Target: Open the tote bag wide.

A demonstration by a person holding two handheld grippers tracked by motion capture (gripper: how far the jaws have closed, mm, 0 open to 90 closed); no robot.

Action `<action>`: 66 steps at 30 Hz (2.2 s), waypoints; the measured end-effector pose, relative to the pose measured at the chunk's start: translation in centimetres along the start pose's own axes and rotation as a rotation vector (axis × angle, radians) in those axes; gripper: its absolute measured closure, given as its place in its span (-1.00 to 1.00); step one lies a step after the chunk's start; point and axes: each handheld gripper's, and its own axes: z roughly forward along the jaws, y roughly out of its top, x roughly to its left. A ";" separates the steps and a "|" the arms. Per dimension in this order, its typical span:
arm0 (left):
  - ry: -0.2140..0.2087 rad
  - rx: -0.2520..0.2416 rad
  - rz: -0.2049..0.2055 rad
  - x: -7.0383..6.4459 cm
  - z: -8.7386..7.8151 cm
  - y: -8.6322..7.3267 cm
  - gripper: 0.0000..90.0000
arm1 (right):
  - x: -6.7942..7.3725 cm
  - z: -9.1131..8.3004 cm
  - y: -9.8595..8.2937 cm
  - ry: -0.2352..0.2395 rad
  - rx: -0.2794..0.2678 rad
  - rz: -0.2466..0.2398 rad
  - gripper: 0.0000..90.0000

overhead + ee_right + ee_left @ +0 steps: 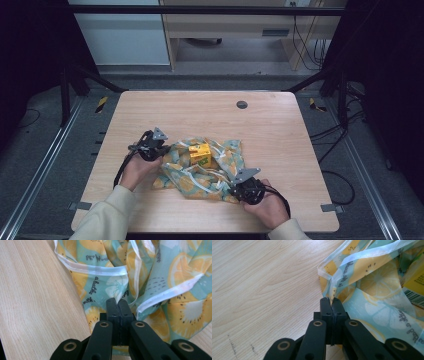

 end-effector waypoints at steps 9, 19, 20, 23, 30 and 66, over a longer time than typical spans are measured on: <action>0.020 0.027 0.011 -0.1 0.6 -0.1 1.00 | -0.3 -0.1 -0.4 -0.010 0.012 0.008 1.00; 0.028 0.033 0.022 -0.3 0.7 -0.1 1.00 | 0.0 -0.6 -0.4 -0.030 0.008 -0.005 1.00; 0.032 0.030 0.022 -0.3 0.6 -0.1 0.99 | 0.1 -0.7 -0.4 -0.034 0.003 -0.007 0.99; 0.033 0.037 0.024 -0.2 0.5 -0.1 1.00 | 0.3 -1.0 -0.3 -0.038 0.004 -0.026 0.99; 0.020 0.043 0.024 -0.2 0.7 -0.2 0.98 | -0.1 -1.0 -0.6 -0.045 0.010 -0.004 0.99; 0.115 -0.151 -0.067 1.6 -9.8 -2.8 -0.74 | -5.1 -9.6 1.4 -0.278 -0.293 0.243 -0.83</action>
